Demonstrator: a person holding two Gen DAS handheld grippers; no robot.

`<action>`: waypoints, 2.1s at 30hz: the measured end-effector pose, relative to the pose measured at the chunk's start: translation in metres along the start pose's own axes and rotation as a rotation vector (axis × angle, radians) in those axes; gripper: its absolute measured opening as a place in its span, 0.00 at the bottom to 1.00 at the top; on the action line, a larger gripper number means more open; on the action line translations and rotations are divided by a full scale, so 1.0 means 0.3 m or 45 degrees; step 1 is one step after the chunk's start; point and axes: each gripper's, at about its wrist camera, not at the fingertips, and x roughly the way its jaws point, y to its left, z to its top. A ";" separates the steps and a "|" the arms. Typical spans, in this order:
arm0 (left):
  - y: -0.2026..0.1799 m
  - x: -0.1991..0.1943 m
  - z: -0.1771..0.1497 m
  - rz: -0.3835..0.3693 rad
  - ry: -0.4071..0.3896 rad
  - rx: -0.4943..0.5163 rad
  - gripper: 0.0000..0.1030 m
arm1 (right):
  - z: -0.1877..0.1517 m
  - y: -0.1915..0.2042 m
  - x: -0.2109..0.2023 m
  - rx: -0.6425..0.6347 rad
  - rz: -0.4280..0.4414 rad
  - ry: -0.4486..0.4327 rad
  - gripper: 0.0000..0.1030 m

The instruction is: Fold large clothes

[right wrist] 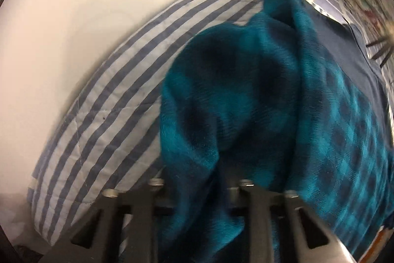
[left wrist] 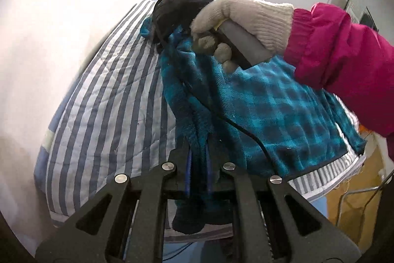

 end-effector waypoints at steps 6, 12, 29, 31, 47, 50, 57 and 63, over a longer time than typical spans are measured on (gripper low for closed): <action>-0.098 -0.009 0.017 0.000 -0.025 0.086 0.06 | -0.066 -0.201 -0.090 0.227 0.400 -0.188 0.07; -0.269 -0.011 0.052 0.019 -0.073 0.266 0.06 | -0.177 -0.419 -0.172 0.409 0.693 -0.387 0.06; -0.584 0.270 -0.025 0.023 0.151 0.580 0.06 | -0.628 -0.890 0.067 0.982 0.849 -0.473 0.06; -0.590 0.289 -0.031 0.032 0.167 0.588 0.06 | -0.611 -0.868 0.051 0.919 0.797 -0.477 0.06; -0.544 0.133 -0.051 -0.269 0.171 0.464 0.29 | -0.637 -0.779 -0.366 0.566 0.398 -0.628 0.36; -0.484 0.014 -0.043 -0.332 0.073 0.372 0.29 | -0.764 -0.778 -0.497 0.509 0.279 -0.758 0.38; -0.347 -0.040 -0.021 -0.162 -0.043 0.201 0.29 | -1.015 -0.727 -0.747 0.431 0.183 -0.912 0.59; -0.327 0.142 -0.054 -0.128 0.041 0.158 0.21 | -1.206 -0.744 -0.818 0.532 0.220 -0.874 0.59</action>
